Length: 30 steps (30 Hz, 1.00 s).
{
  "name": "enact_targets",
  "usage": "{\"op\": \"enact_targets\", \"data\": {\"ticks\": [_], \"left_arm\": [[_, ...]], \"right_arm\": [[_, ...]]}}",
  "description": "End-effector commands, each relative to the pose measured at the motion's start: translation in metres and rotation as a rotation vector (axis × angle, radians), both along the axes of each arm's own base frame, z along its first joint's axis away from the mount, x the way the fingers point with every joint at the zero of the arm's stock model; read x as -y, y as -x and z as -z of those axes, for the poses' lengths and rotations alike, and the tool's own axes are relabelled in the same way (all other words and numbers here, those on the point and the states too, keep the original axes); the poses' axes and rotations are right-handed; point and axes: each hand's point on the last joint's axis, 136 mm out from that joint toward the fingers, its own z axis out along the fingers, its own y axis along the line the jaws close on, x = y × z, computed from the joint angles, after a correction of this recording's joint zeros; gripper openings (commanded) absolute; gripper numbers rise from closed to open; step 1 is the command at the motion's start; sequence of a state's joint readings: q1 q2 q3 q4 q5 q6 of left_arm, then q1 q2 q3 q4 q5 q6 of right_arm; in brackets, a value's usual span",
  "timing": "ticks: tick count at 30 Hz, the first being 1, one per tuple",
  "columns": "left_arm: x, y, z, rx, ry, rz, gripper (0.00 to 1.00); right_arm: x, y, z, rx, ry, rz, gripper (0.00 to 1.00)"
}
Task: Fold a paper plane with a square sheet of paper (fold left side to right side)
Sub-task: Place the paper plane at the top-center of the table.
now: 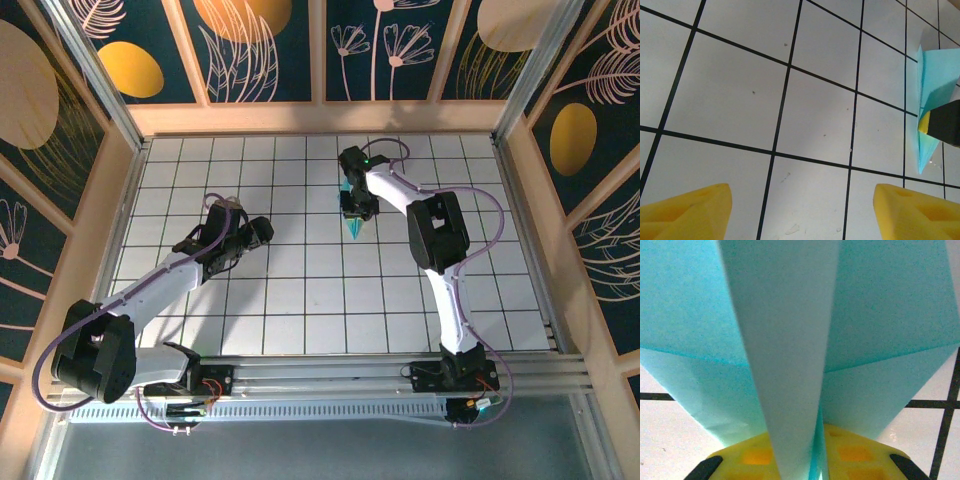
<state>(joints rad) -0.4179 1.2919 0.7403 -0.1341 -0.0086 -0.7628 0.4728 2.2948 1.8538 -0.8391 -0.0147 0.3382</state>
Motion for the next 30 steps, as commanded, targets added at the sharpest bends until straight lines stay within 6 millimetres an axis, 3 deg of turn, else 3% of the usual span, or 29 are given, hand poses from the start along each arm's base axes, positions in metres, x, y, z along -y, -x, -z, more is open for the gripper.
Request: {"op": "enact_targets", "data": {"ticks": [1, 13, 30], "left_arm": [[0.003, -0.003, -0.003, 0.005, 0.008, 0.007, 0.75], [-0.002, -0.003, -0.005, 0.012, -0.012, -0.015, 0.75], [-0.003, -0.006, -0.007, 0.005, -0.013, -0.03, 0.75]], "right_arm": [[0.01, 0.004, 0.016, -0.026, 0.045, 0.002, 0.22], [0.019, 0.001, 0.003, 0.019, 0.091, 0.02, 0.33], [0.019, 0.003, -0.012, 0.049, 0.092, 0.025, 0.32]]}}
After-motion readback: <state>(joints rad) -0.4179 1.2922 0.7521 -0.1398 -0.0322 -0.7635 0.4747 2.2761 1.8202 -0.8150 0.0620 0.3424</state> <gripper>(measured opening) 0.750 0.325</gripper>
